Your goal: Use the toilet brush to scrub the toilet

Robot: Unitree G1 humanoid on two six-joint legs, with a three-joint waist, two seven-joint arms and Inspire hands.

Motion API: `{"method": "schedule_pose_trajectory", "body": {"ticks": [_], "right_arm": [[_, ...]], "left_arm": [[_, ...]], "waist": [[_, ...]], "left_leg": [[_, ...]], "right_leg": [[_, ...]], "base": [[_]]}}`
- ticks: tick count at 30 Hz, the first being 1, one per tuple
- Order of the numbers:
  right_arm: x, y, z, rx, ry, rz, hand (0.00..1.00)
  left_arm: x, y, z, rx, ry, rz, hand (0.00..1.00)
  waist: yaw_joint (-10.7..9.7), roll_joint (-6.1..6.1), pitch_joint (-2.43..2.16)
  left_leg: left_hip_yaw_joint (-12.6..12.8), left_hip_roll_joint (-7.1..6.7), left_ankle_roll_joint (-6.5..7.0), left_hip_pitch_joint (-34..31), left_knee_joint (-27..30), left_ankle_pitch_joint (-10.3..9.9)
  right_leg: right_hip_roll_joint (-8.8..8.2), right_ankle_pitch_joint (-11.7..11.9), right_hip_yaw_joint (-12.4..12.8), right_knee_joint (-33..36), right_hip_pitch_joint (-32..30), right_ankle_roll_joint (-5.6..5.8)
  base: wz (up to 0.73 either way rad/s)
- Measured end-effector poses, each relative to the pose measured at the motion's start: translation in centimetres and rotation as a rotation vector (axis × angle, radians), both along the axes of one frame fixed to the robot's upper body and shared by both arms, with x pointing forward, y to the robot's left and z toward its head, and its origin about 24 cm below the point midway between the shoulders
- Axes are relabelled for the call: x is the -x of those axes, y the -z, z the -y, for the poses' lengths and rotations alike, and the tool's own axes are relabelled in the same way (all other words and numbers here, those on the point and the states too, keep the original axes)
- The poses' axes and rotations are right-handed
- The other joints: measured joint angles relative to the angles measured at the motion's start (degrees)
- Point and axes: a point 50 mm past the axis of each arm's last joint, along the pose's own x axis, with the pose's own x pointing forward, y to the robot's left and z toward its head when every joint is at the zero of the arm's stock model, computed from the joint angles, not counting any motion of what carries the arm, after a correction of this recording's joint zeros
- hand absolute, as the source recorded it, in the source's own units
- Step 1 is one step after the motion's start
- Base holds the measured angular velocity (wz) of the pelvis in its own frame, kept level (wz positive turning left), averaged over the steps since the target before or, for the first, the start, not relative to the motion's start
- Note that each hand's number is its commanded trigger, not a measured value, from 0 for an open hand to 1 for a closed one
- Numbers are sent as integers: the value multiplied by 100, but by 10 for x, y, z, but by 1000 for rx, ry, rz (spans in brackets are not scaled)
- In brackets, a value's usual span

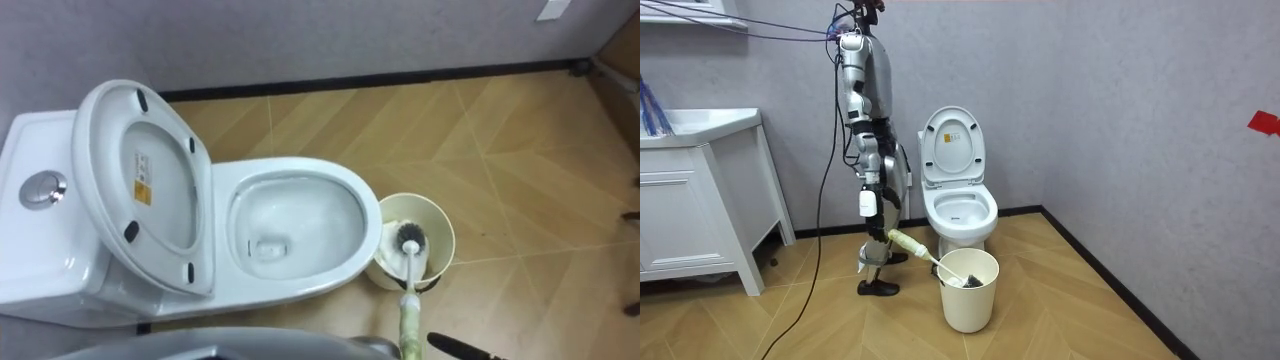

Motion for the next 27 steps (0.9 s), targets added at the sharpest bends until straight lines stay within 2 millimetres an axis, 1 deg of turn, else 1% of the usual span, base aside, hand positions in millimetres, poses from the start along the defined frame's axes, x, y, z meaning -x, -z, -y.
{"method": "schedule_pose_trajectory", "body": {"ticks": [2,4,5,6,7,8,9,11,14,15,17,18,20,21,25,27], "right_arm": [[-9,-1,0,14,-42,3,0],[-15,-1,-1,24,-96,2,0],[-18,-1,-2,30,-117,8,0],[-21,-2,-2,37,-142,13,0],[-23,-2,-3,38,-153,15,0],[-28,-2,-4,43,-181,19,0],[-34,-3,-4,52,-208,30,0],[-41,-4,-3,63,-234,42,0],[-57,-9,1,85,-260,69,0],[-63,-11,5,101,-265,81,0],[-68,-14,9,119,-269,85,0],[-73,-15,9,128,-275,85,0],[-83,-18,8,142,-303,101,0],[-90,-19,8,147,-311,113,0],[-109,-25,8,163,-312,139,0],[-119,-29,7,181,-311,154,0]], "left_arm": [[-4,0,0,-7,5,11,0],[-12,-1,-1,-18,13,33,0],[-20,-2,-1,-23,25,60,0],[-29,-4,-1,-30,45,93,0],[-34,-4,-1,-34,55,110,0],[-41,-5,0,-35,70,136,0],[-47,-6,2,-29,74,156,0],[-52,-6,4,-30,96,180,0],[-64,-8,6,-47,121,224,0],[-69,-9,7,-51,129,241,0],[-72,-9,8,-51,113,257,0],[-73,-9,9,-44,94,265,0],[-78,-9,12,-27,74,281,0],[-82,-9,13,-17,64,297,0],[-105,-14,19,-18,105,349,0],[-120,-18,23,-24,124,399,0]], "waist": [[15,23,-15],[15,44,-20],[26,43,-25],[110,56,-25],[132,62,-21],[149,97,-18],[146,139,-5],[180,190,-3],[263,282,26],[278,352,25],[298,371,56],[364,379,50],[424,343,80],[431,342,97],[525,348,129],[596,356,161]], "left_leg": [[-21,6,1,-109,34,1],[-91,10,2,-254,120,1],[-154,12,4,-398,203,0],[-177,29,5,-541,255,-1],[-181,40,5,-599,292,-1],[-196,51,5,-729,366,-1],[-261,52,7,-849,432,-2],[-308,57,11,-994,485,1],[-349,86,29,-1399,678,2],[-385,83,47,-1568,755,15],[-446,66,75,-1753,832,41],[-429,66,88,-1846,844,64],[-422,59,110,-2057,867,99],[-466,61,121,-2260,955,105],[-492,81,177,-2791,1236,141],[-511,81,210,-3084,1365,160]], "right_leg": [[3,9,-34,6,-82,-11],[6,26,-110,6,-157,-19],[6,31,-178,23,-239,-22],[11,38,-217,80,-370,-33],[18,46,-223,96,-423,-40],[22,56,-267,97,-506,-50],[26,72,-333,104,-568,-53],[35,83,-350,145,-705,-58],[35,83,-364,394,-1103,-59],[29,83,-391,458,-1250,-59],[7,83,-471,526,-1396,-59],[-13,81,-462,640,-1554,-59],[-38,79,-477,750,-1779,-60],[-43,79,-516,835,-1953,-60],[-97,78,-565,1169,-2499,-62],[-150,48,-582,1407,-2817,-65]], "base": [[7],[19],[24],[19],[7],[14],[18],[11],[2],[8],[13],[4],[-2],[10],[5],[2]]}}
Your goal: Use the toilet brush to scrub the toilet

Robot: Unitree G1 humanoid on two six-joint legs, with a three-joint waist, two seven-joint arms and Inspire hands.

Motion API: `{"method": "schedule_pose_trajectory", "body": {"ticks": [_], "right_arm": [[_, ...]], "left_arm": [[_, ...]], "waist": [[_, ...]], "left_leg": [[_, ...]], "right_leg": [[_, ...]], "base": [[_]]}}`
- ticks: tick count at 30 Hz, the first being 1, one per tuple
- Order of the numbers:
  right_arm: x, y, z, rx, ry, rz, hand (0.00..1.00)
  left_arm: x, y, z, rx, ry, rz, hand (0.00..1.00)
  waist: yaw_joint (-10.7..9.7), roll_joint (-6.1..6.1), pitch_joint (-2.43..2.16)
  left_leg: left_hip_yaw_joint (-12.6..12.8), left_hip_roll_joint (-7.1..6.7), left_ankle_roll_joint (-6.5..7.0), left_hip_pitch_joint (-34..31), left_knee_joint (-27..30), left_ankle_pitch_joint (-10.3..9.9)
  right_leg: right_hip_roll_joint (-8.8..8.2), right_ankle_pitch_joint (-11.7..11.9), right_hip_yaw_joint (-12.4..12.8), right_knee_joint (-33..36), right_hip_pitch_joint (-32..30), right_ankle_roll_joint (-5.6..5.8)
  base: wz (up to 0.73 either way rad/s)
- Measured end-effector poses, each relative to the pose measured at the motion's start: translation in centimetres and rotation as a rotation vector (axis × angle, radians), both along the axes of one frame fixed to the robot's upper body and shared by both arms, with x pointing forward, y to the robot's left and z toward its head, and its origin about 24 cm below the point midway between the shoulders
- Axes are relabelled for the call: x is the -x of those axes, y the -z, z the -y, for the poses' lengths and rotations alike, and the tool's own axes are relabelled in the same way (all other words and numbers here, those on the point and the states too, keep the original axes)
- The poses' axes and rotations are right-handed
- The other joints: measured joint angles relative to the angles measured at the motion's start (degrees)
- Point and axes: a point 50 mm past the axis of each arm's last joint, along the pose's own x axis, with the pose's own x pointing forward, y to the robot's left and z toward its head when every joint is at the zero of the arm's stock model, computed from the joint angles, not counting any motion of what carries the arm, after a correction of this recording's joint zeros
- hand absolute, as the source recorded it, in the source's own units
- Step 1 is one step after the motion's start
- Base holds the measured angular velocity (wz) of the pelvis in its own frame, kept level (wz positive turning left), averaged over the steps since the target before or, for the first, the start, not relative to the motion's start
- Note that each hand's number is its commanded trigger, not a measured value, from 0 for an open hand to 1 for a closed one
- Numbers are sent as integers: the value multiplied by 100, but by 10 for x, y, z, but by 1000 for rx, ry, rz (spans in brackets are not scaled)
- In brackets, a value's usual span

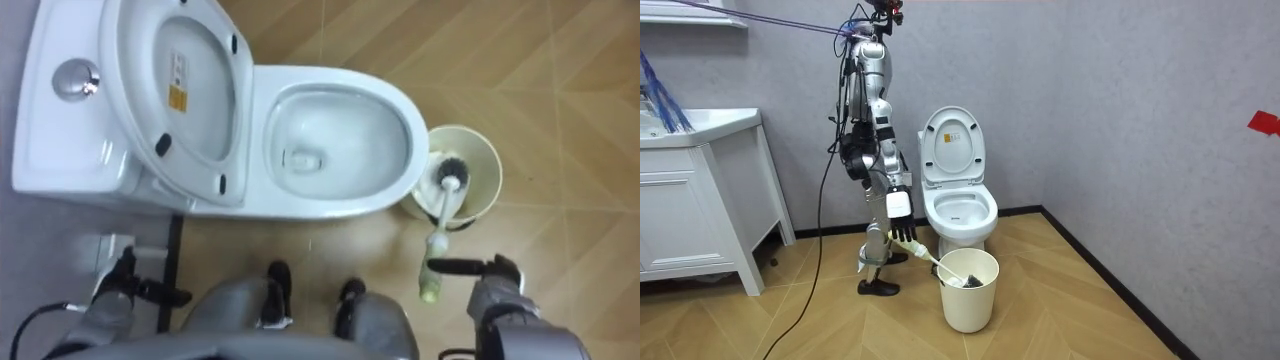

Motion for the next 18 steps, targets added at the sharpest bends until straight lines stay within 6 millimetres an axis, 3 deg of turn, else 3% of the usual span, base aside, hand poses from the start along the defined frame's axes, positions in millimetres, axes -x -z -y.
{"method": "schedule_pose_trajectory", "body": {"ticks": [6,9,18], "right_arm": [[-20,-10,2,12,13,69,0],[-21,-11,5,-3,51,83,0],[-28,-16,10,-5,35,107,0]], "left_arm": [[-35,-12,10,20,15,117,0],[-42,-15,15,19,34,148,0],[-57,-27,16,27,39,233,0]], "waist": [[5,53,56],[-3,69,82],[107,111,90]], "left_leg": [[-39,-56,83,-686,312,63],[-75,-123,111,-953,448,90],[-43,-150,127,-1837,960,88]], "right_leg": [[-127,-49,-27,481,-733,-3],[-207,-146,-15,703,-1028,9],[-377,-345,1,1475,-2011,-70]], "base": [[4],[10],[2]]}}
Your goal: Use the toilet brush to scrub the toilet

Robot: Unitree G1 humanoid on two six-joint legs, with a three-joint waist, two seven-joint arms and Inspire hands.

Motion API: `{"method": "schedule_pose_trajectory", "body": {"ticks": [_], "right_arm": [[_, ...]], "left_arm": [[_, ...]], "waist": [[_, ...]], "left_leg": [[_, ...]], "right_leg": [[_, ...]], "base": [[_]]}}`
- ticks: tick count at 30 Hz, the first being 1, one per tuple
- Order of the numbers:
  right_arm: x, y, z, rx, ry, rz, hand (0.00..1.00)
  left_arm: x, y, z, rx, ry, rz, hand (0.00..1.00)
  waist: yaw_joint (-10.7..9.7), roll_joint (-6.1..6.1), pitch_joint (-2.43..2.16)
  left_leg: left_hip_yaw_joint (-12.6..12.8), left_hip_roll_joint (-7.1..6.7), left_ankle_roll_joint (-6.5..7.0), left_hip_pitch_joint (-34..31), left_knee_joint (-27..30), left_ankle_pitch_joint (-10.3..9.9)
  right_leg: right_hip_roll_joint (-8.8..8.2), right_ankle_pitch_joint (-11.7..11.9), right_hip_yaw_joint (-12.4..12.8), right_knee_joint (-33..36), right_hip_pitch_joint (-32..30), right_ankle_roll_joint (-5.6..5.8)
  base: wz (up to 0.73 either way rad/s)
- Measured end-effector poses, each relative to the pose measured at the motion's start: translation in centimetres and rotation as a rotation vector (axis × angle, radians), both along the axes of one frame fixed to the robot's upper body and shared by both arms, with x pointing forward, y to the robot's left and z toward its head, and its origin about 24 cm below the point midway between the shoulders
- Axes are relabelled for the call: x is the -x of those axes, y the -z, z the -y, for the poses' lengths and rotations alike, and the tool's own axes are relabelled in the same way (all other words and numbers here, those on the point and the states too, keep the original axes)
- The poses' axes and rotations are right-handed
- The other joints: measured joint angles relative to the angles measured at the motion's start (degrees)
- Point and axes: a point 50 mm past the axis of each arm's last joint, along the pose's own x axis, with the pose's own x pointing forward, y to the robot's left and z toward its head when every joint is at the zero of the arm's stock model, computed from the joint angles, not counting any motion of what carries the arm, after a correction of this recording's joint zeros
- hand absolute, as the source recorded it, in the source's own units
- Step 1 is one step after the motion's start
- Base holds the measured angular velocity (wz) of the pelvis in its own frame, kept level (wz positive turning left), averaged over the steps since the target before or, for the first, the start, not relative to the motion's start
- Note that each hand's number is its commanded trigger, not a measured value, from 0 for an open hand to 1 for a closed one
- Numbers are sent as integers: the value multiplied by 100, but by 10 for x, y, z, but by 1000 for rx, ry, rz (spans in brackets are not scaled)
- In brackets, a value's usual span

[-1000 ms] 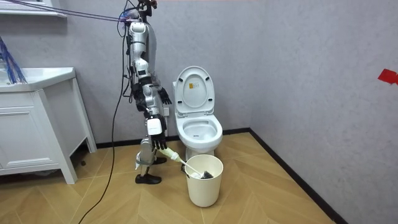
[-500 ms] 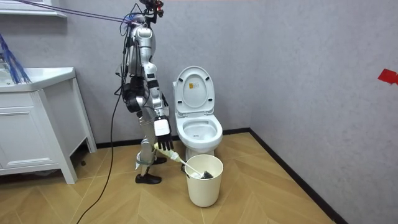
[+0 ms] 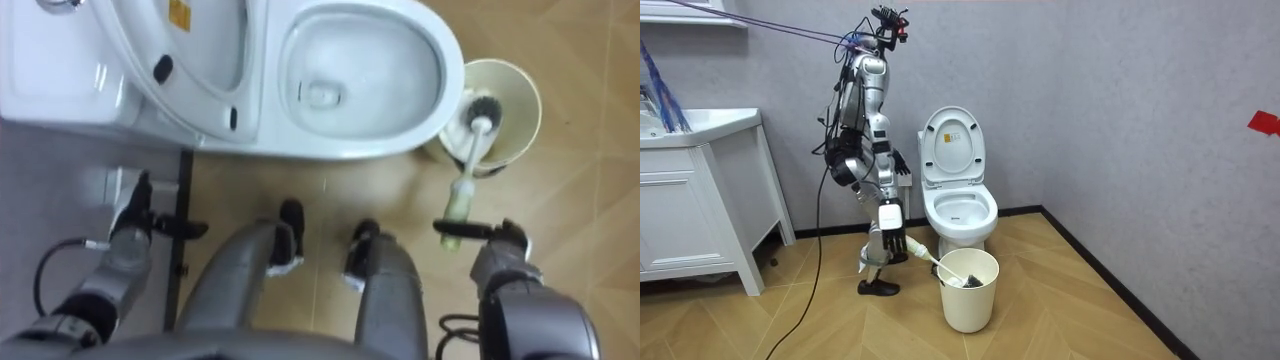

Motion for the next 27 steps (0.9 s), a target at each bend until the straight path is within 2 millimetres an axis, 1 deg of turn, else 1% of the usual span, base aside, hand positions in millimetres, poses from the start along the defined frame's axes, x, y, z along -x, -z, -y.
{"method": "schedule_pose_trajectory", "body": {"ticks": [4,6,8,11,14,18,22,24,27], "right_arm": [[-5,-5,7,35,-32,2,0],[-7,-8,11,43,-41,7,0],[-8,-10,13,49,-43,9,0],[-11,-11,14,59,-61,9,0],[-12,-12,14,60,-79,8,0],[-18,-16,14,65,-85,25,0],[-23,-18,13,63,-90,39,0],[-26,-20,14,60,-78,53,0],[-28,-22,14,44,-50,76,0]], "left_arm": [[-5,-4,0,-2,-11,31,0],[-5,-4,1,-4,-11,28,0],[-4,-3,2,-6,-5,23,0],[-5,-3,3,-8,4,20,0],[-7,-4,7,-13,35,22,0],[-16,-9,13,-1,59,52,0],[-19,-11,16,6,72,68,0],[-19,-12,18,16,74,72,0],[-20,-13,18,17,80,81,0]], "waist": [[108,3,-2],[166,8,-2],[199,11,-2],[199,22,4],[197,47,-1],[198,69,1],[211,82,2],[215,129,26],[227,151,32]], "left_leg": [[47,15,-9,-260,121,4],[61,18,-16,-359,177,5],[57,24,-22,-390,188,8],[50,14,-26,-458,214,7],[43,15,-28,-523,218,9],[32,19,-35,-824,311,17],[40,16,-35,-949,329,17],[26,17,-40,-1010,397,5],[15,14,-46,-1106,493,-16]], "right_leg": [[-31,-57,38,227,-319,-44],[-89,-91,-6,332,-429,-91],[-94,-103,-22,354,-458,-107],[-114,-131,-35,411,-523,-116],[-109,-134,-37,412,-572,-115],[-104,-128,-13,502,-871,-125],[-96,-130,13,544,-1021,-125],[-101,-161,6,595,-1058,-129],[-119,-209,7,710,-1157,-141]], "base": [[0],[2],[4],[5],[0],[0],[0],[4],[5]]}}
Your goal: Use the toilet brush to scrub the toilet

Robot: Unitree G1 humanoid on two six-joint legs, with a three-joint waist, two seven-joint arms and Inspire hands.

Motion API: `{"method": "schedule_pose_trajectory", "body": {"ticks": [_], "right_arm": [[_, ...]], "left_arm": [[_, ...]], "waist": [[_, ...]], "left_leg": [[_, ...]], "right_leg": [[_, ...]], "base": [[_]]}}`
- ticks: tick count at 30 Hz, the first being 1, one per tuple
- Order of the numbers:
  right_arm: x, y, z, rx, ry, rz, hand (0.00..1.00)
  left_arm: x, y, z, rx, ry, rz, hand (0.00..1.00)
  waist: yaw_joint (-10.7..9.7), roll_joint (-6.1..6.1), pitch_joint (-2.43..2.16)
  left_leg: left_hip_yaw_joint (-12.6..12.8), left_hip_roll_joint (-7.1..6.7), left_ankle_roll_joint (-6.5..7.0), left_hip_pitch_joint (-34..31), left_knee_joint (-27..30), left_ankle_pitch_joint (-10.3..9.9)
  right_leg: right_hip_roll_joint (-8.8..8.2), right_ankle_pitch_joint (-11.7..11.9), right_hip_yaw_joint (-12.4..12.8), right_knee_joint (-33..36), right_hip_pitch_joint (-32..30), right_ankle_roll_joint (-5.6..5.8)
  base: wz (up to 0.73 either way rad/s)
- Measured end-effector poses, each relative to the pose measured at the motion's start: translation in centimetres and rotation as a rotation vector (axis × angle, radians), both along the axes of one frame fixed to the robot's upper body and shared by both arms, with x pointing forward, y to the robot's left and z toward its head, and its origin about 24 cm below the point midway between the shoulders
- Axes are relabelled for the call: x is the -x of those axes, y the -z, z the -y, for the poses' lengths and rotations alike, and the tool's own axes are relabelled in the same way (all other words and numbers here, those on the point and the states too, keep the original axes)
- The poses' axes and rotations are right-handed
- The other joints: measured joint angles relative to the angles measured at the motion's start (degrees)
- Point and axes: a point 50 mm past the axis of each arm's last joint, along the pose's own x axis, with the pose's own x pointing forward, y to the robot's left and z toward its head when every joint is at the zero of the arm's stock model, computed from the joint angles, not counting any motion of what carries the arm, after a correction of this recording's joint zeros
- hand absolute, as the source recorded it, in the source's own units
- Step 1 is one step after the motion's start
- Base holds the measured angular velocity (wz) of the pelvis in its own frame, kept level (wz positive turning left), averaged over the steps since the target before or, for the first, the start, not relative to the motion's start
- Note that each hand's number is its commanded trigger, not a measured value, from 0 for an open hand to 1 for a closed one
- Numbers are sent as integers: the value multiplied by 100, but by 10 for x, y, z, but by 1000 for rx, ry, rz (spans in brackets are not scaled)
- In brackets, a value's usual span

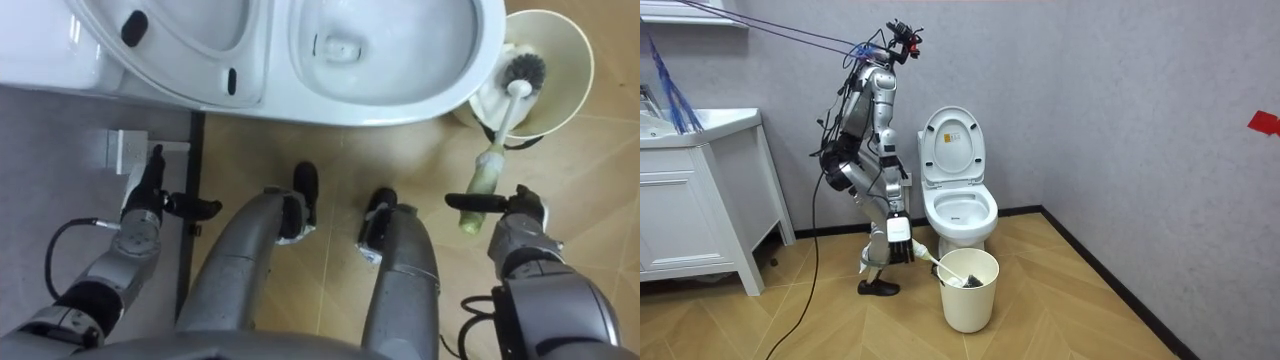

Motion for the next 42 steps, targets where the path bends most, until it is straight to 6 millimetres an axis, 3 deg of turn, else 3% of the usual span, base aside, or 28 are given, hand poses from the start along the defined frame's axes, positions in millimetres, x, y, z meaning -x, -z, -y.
{"method": "schedule_pose_trajectory", "body": {"ticks": [12,13,15,23,42], "right_arm": [[-4,-4,2,-98,109,99,0],[-4,-4,2,-105,111,102,15],[-5,-4,1,-130,124,120,100],[-7,-5,0,-167,116,148,100],[-3,-5,6,-148,130,165,100]], "left_arm": [[-4,-5,4,11,22,36,0],[-4,-6,4,11,23,39,0],[-5,-7,4,12,24,45,0],[-1,-5,3,14,22,38,0],[4,-3,1,67,-30,32,0]], "waist": [[7,15,-7],[7,15,-7],[1,20,-11],[-14,20,-12],[0,19,-14]], "left_leg": [[27,-1,-17,-240,197,-14],[33,-2,-17,-240,197,-13],[45,-9,-17,-243,196,-12],[22,-80,-15,-244,200,-11],[70,-74,-14,-245,162,-10]], "right_leg": [[-49,-68,46,294,-279,-51],[-51,-68,53,301,-285,-50],[-74,-70,48,318,-298,-53],[-84,-74,50,333,-298,-49],[-60,-73,105,306,-337,-38]], "base": [[0],[0],[0],[0],[0]]}}
